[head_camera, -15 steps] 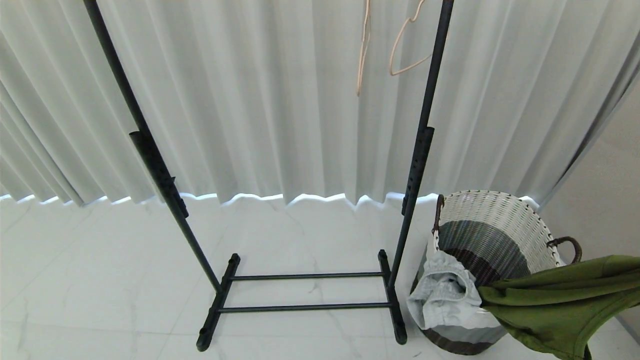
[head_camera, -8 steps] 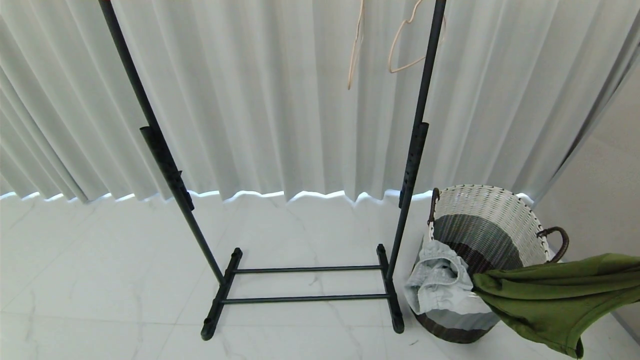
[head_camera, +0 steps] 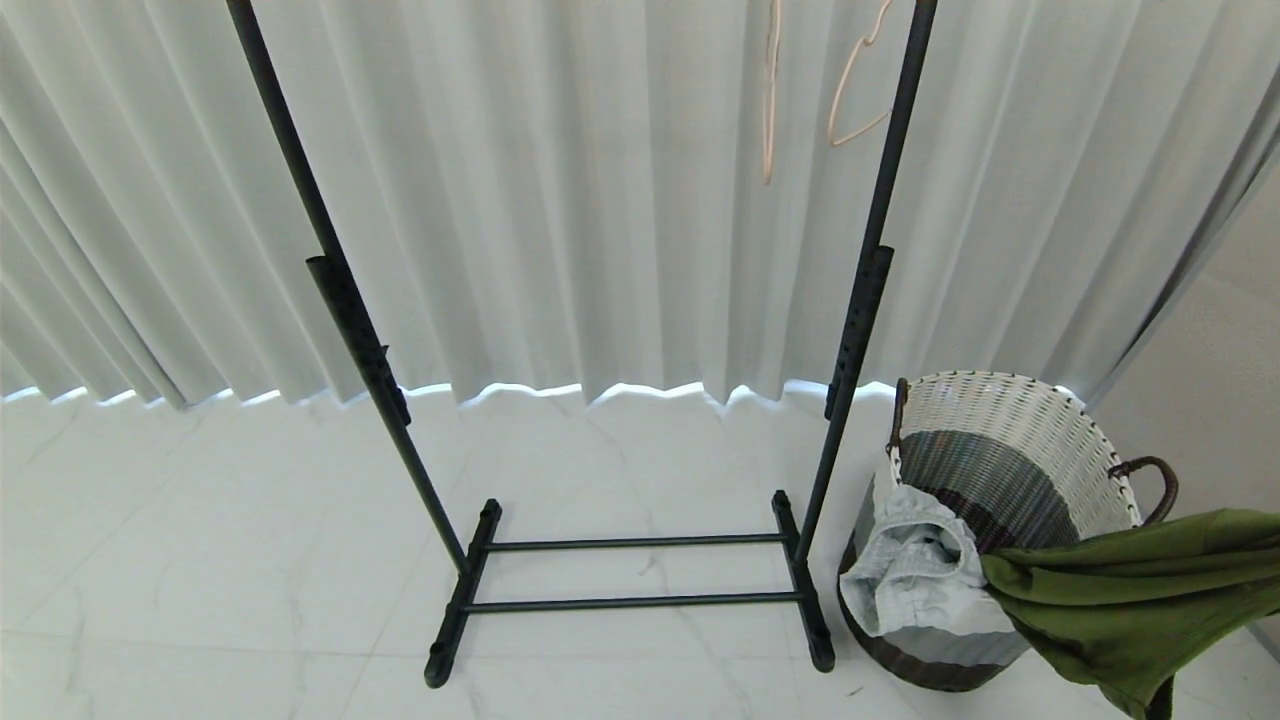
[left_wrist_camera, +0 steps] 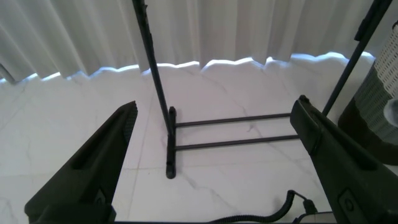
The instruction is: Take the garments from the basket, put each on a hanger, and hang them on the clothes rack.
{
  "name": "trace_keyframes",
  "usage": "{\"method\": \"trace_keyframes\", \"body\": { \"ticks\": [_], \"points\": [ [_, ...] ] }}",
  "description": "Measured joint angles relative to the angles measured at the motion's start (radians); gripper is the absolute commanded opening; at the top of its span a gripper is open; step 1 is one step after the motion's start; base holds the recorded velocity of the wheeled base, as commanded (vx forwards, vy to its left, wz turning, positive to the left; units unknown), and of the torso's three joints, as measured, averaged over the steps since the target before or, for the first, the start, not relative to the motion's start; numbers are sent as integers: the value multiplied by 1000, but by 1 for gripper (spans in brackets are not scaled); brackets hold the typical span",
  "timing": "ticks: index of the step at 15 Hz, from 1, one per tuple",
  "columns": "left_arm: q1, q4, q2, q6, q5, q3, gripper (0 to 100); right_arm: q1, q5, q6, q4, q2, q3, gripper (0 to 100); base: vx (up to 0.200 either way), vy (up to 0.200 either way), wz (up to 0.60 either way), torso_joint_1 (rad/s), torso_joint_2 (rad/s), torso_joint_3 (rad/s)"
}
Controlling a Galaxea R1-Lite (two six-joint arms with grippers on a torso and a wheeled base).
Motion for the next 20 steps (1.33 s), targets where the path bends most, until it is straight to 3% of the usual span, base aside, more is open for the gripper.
{"method": "trace_keyframes", "body": {
  "ticks": [3, 5, 7, 11, 13, 14, 16, 17, 20],
  "points": [
    [-1, 0, 0, 2, 0, 0, 100, -7, -10, -1, 45, -6, -15, 0, 0, 0, 0, 0, 0, 0],
    [-1, 0, 0, -4, 0, 0, 100, -20, -10, 0, 179, -14, -87, 0, 0, 0, 0, 0, 0, 0],
    [-1, 0, 0, -5, 0, 0, 100, -29, -1, 1, 394, -20, -237, 0, 0, 0, 0, 0, 0, 0],
    [-1, 0, 0, 6, 0, 0, 100, -34, 42, 3, 829, -3, -636, 0, 0, 0, 0, 0, 0, 0],
    [-1, 0, 0, 18, 0, 0, 100, -33, 100, 3, 980, 31, -803, 0, 0, 0, 0, 0, 0, 0],
    [-1, -1, 0, 19, 0, 0, 100, -22, 176, 3, 1005, 55, -853, 0, 0, 0, 0, 0, 0, 0],
    [-1, -4, 0, 2, 0, 1, 100, 31, 346, 4, 1017, 87, -875, 0, 0, 0, 0, 0, 0, 0],
    [-1, -20, 0, -10, 0, 1, 100, 59, 397, 2, 1013, 98, -847, 0, 0, 0, 0, 0, 0, 0],
    [-11, -58, 24, -49, -46, -80, 100, 144, 441, 3, 902, 118, -690, 0, 0, 0, 0, 0, 0, 0]
  ]
}}
